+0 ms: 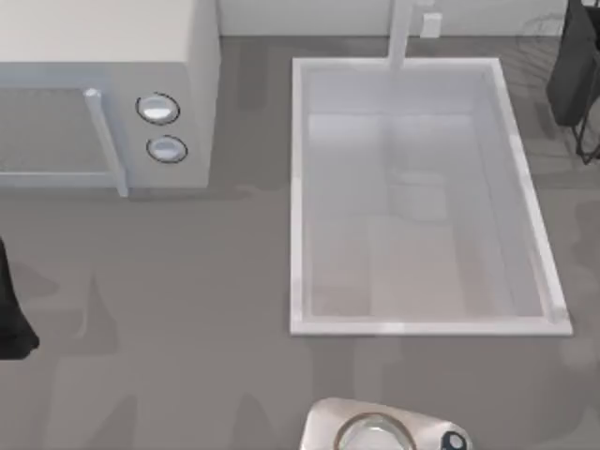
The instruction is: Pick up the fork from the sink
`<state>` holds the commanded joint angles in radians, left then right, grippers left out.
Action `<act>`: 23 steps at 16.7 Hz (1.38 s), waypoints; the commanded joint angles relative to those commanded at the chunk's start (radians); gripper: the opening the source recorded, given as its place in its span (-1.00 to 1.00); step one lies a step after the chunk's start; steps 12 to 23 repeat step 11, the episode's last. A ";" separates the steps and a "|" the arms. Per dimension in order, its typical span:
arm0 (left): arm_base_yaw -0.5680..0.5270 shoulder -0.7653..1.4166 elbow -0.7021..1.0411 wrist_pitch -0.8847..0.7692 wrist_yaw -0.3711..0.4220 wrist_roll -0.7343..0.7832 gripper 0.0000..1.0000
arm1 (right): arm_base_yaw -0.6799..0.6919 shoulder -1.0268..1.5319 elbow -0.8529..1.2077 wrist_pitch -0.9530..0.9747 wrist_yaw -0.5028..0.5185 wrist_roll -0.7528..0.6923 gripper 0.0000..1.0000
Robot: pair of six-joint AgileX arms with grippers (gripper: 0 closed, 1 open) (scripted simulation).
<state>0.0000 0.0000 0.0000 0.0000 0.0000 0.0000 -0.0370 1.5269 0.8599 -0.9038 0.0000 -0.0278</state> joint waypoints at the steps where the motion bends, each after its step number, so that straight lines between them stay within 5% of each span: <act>1: 0.000 0.000 0.000 0.000 0.000 0.000 1.00 | 0.000 0.000 0.000 0.000 0.000 0.000 0.36; 6: 0.000 0.000 0.000 0.000 0.000 0.000 1.00 | 0.000 0.000 0.000 0.000 0.000 0.000 1.00; 23: 0.000 0.000 0.000 0.000 0.000 0.000 1.00 | 0.000 0.000 0.000 0.000 0.000 0.000 1.00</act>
